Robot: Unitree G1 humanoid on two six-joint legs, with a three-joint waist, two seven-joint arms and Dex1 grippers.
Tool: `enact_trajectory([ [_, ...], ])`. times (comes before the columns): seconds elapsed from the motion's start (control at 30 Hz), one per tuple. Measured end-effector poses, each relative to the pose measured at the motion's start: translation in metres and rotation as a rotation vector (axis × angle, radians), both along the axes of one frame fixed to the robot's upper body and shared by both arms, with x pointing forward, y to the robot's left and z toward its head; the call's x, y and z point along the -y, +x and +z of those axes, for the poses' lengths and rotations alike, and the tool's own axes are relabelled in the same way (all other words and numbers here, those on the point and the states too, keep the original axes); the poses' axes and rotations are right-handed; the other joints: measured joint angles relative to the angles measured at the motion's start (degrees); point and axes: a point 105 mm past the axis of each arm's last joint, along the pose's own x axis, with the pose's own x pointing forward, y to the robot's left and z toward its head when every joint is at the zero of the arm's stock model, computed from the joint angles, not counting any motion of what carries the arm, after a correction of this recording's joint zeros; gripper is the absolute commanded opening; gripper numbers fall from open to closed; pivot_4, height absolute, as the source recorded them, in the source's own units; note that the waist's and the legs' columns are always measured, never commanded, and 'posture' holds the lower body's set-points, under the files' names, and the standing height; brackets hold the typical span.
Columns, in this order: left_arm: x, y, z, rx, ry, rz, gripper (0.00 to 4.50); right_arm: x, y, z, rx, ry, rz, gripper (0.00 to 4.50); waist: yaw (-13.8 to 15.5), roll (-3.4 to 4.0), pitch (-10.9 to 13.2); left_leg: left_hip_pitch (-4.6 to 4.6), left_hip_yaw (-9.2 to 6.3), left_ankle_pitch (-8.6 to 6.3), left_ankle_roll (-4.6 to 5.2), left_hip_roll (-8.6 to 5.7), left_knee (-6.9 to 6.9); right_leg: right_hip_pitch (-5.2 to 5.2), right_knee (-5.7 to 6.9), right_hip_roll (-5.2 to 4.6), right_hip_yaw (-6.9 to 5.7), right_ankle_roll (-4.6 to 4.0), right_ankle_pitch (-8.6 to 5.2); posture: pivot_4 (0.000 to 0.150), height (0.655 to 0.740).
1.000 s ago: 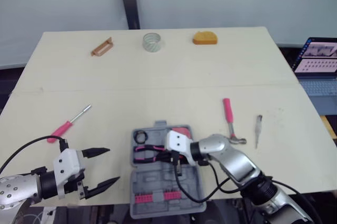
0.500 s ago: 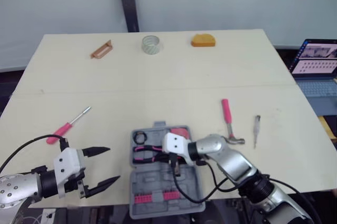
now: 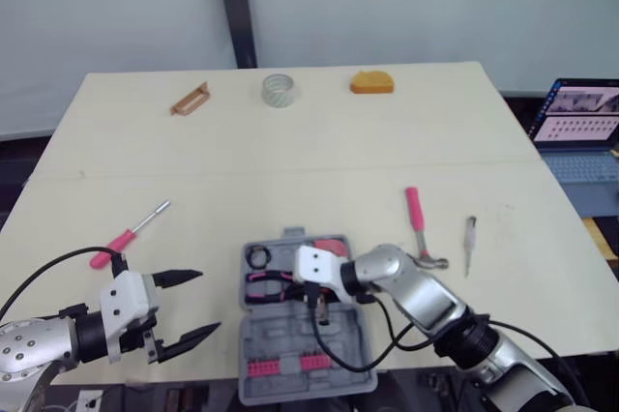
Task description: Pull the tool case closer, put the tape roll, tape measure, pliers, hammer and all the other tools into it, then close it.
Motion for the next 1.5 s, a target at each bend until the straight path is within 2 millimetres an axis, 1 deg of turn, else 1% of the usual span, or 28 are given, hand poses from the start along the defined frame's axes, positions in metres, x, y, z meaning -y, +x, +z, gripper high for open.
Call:
enact_trajectory([
  [0.63, -0.001, 0.001, -0.002, -0.006, -0.001, 0.004, 4.5, -0.001, 0.0, -0.003, 0.013, -0.038, 0.007, 0.08, 0.0, 0.0, -0.1, 0.07, -0.04, 0.01, 0.0, 0.0, -0.12, 0.0, -0.05, -0.02, 0.06, -0.02, -0.01, 0.15, 0.74],
  [0.83, 0.003, 0.004, -0.003, -0.003, -0.006, -0.013, 4.5, 0.005, 0.002, 0.002, -0.063, 0.117, -0.059, 0.08, 0.1, 0.06, 0.1, -0.1, -0.05, 0.0, 0.0, -0.01, -0.16, -0.15, -0.11, -0.04, 0.08, -0.02, -0.01, 0.15, 0.74],
  [0.87, 0.003, 0.004, -0.002, 0.001, -0.007, -0.014, 4.5, 0.007, 0.003, 0.005, -0.083, 0.149, -0.076, 0.08, 0.1, 0.05, 0.2, -0.13, -0.05, 0.0, 0.0, -0.01, -0.17, -0.18, -0.11, -0.04, 0.08, -0.02, -0.01, 0.15, 0.74],
  [0.93, 0.003, 0.008, -0.001, 0.011, -0.01, -0.012, 4.5, 0.012, 0.009, 0.018, -0.113, 0.229, -0.117, 0.08, 0.1, 0.1, 0.6, -0.16, -0.06, 0.0, 0.0, -0.01, -0.16, -0.2, -0.13, -0.05, 0.07, -0.01, 0.0, 0.15, 0.74],
  [1.03, 0.002, 0.016, 0.0, 0.018, -0.024, 0.011, 4.5, 0.02, 0.02, 0.05, -0.098, 0.341, -0.146, 0.08, 0.0, 0.17, 0.8, -0.17, -0.06, 0.0, 0.0, -0.01, -0.16, -0.21, -0.12, -0.04, 0.05, -0.01, 0.0, 0.15, 0.74],
  [1.07, 0.002, 0.019, 0.001, 0.019, -0.03, 0.017, 4.5, 0.025, 0.022, 0.059, -0.089, 0.362, -0.15, 0.31, 0.0, 0.17, 0.9, -0.17, -0.05, 0.0, 0.0, -0.01, -0.17, -0.21, -0.12, -0.05, 0.04, -0.01, 0.0, 0.15, 0.74],
  [1.13, 0.004, 0.023, 0.001, 0.013, -0.043, 0.023, 4.5, 0.04, 0.026, 0.071, -0.08, 0.378, -0.168, 0.97, 0.1, 0.15, 0.9, -0.17, -0.03, 0.0, 0.01, -0.01, -0.21, -0.2, -0.16, -0.05, 0.02, -0.01, 0.0, 0.15, 0.74],
  [1.17, 0.003, 0.024, 0.001, 0.006, -0.047, 0.029, 4.5, 0.048, 0.027, 0.074, -0.086, 0.378, -0.183, 1.4, 0.1, 0.12, 0.9, -0.19, -0.02, 0.0, 0.01, -0.01, -0.24, -0.2, -0.2, -0.05, 0.0, -0.01, 0.0, 0.15, 0.74],
  [1.27, -0.001, 0.028, -0.003, -0.026, -0.067, 0.061, 4.5, 0.07, 0.027, 0.08, -0.11, 0.376, -0.222, 2.86, 0.1, 0.14, 1.1, -0.22, 0.01, 0.0, 0.01, -0.01, -0.27, -0.21, -0.24, -0.05, -0.03, -0.01, 0.0, 0.15, 0.74],
  [1.3, -0.004, 0.03, -0.004, -0.036, -0.073, 0.078, 4.5, 0.081, 0.026, 0.082, -0.116, 0.374, -0.244, 3.36, 0.1, 0.11, 1.2, -0.25, 0.05, 0.0, 0.01, -0.02, -0.25, -0.21, -0.25, -0.05, -0.06, 0.0, 0.0, 0.15, 0.74],
  [1.37, -0.015, 0.032, -0.006, -0.053, -0.08, 0.133, 4.5, 0.113, 0.024, 0.084, -0.122, 0.354, -0.317, 4.39, 0.2, 0.06, 1.3, -0.31, 0.06, -0.01, 0.03, -0.03, -0.24, -0.21, -0.31, -0.05, -0.1, 0.0, 0.0, 0.15, 0.74],
  [1.43, -0.034, 0.033, -0.007, -0.059, -0.077, 0.221, 4.5, 0.146, 0.02, 0.082, -0.129, 0.317, -0.403, 4.45, 0.4, 0.0, 1.3, -0.32, 0.08, -0.03, 0.06, -0.03, -0.25, -0.2, -0.35, -0.05, -0.14, 0.01, 0.0, 0.15, 0.74],
  [1.47, -0.047, 0.032, -0.008, -0.058, -0.073, 0.282, 4.5, 0.166, 0.016, 0.08, -0.137, 0.298, -0.462, 4.45, 0.7, -0.08, 1.4, -0.33, 0.1, -0.04, 0.08, -0.03, -0.26, -0.2, -0.36, -0.04, -0.16, 0.01, 0.0, 0.15, 0.74],
  [1.5, -0.058, 0.03, -0.009, -0.056, -0.073, 0.335, 4.5, 0.182, 0.012, 0.078, -0.141, 0.289, -0.511, 4.45, 0.9, -0.12, 1.4, -0.33, 0.17, -0.05, 0.1, -0.02, -0.25, -0.2, -0.38, -0.04, -0.15, 0.01, 0.01, 0.15, 0.74],
])
